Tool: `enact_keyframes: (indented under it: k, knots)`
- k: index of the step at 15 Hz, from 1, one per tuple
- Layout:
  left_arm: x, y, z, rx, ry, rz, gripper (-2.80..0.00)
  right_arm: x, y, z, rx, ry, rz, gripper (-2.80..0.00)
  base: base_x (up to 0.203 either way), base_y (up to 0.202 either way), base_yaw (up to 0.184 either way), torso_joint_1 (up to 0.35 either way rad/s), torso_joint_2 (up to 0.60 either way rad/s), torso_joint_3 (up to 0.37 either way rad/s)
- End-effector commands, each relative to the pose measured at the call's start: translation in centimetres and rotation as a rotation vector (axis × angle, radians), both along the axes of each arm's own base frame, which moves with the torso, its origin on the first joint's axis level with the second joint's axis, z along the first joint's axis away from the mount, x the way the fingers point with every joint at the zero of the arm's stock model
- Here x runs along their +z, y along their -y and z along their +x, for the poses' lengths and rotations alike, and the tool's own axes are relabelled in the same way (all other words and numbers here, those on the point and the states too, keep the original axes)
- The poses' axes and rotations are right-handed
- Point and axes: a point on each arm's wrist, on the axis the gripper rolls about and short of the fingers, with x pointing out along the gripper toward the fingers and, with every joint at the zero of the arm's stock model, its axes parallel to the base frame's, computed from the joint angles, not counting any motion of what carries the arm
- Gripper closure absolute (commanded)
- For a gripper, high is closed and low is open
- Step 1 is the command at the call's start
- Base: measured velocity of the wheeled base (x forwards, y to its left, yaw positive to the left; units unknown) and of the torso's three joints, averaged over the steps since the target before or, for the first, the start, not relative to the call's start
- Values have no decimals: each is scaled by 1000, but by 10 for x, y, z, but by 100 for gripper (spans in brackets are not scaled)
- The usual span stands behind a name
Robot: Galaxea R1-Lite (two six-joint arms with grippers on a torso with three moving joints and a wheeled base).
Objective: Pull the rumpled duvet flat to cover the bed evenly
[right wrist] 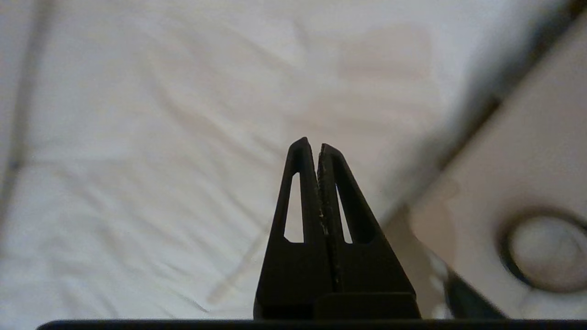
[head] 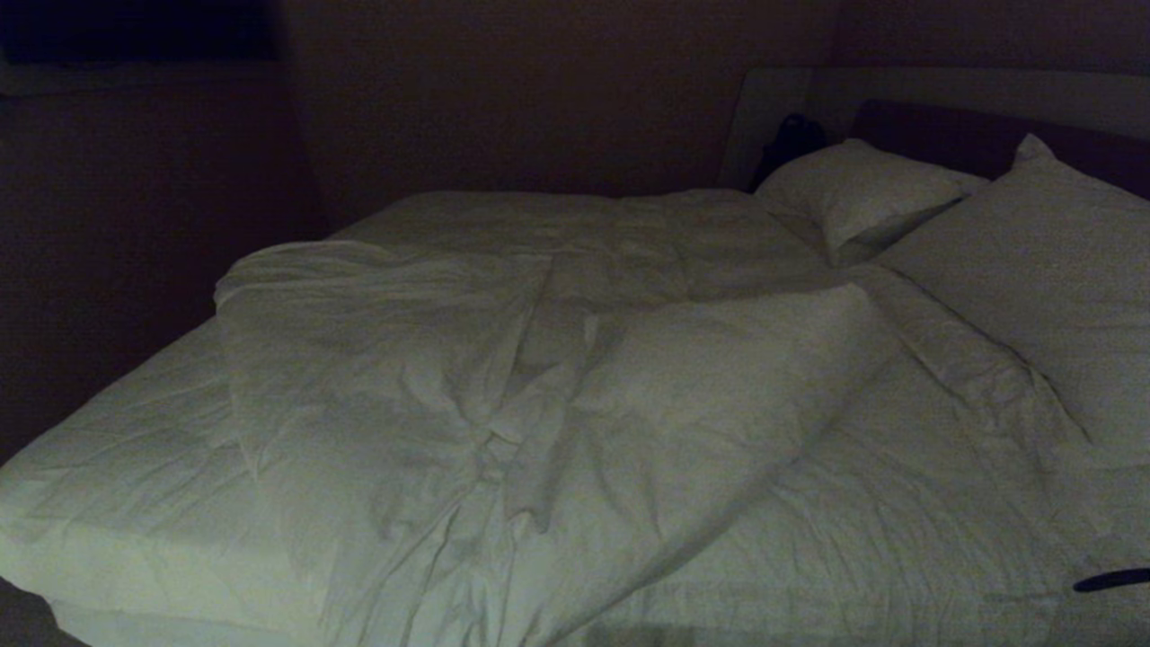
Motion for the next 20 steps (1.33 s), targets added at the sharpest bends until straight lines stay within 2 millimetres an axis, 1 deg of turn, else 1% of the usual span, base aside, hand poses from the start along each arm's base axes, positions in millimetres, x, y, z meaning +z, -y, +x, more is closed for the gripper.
enact_keyframes:
  k: [1, 3, 5, 7, 10, 11, 13, 15, 18, 20]
  knots:
    - [0, 0, 0, 0, 0, 0, 0, 17, -8, 19, 37, 13, -43, 0, 0, 0, 0, 0, 0, 0]
    - [0, 0, 0, 0, -1, 0, 0, 33, -19, 39, 62, 14, -62, 0, 0, 0, 0, 0, 0, 0]
    - [0, 0, 0, 0, 1, 0, 0, 41, -26, 48, 62, 8, -59, 0, 0, 0, 0, 0, 0, 0]
    - [0, 0, 0, 0, -1, 0, 0, 61, -51, 70, 127, -8, -47, 0, 0, 0, 0, 0, 0, 0]
    - [0, 0, 0, 0, -1, 0, 0, 90, -75, 89, 174, -23, -28, 0, 0, 0, 0, 0, 0, 0]
    - [0, 0, 0, 0, -1, 0, 0, 97, -82, 92, 184, -29, -15, 0, 0, 0, 0, 0, 0, 0]
    - [0, 0, 0, 0, -1, 0, 0, 112, -89, 103, 204, -42, 20, 0, 0, 0, 0, 0, 0, 0]
    - [0, 0, 0, 0, -1, 0, 0, 120, -99, 115, 237, -67, 49, 0, 0, 0, 0, 0, 0, 0]
    - [0, 0, 0, 0, 1, 0, 0, 121, -109, 131, 272, -97, 55, 0, 0, 0, 0, 0, 0, 0]
    - [0, 0, 0, 0, -1, 0, 0, 121, -117, 138, 294, -105, 61, 0, 0, 0, 0, 0, 0, 0]
